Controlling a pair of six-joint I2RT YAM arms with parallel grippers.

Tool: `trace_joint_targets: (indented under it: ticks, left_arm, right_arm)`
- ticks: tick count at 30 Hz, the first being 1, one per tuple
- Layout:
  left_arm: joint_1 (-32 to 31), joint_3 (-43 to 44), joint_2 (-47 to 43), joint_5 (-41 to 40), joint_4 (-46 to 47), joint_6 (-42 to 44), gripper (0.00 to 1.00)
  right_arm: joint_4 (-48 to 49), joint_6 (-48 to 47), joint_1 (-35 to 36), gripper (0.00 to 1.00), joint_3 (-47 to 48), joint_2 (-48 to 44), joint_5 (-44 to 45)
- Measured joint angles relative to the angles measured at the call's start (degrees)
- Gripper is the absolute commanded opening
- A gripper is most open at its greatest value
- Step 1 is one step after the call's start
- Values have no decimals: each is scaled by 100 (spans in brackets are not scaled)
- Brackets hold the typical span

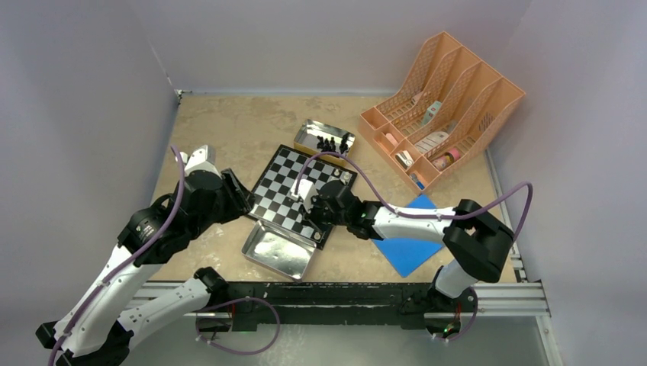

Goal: Set up the chess pieces on the board
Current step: Place the chess piece on the chessboard.

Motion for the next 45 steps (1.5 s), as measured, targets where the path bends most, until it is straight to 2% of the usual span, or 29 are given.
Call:
trace_joint_targets:
  ticks: [18, 39, 45]
  left_arm:
    - [0, 0, 20, -20, 81, 50, 46]
    - [0, 15, 13, -44, 44, 66, 47]
    - [0, 26, -26, -66, -11, 66, 47]
  right_arm:
    - [-264, -588, 4, 2, 9, 310, 4]
    - [-280, -774, 81, 3, 111, 507, -68]
    - [-278, -802, 81, 8, 157, 540, -68]
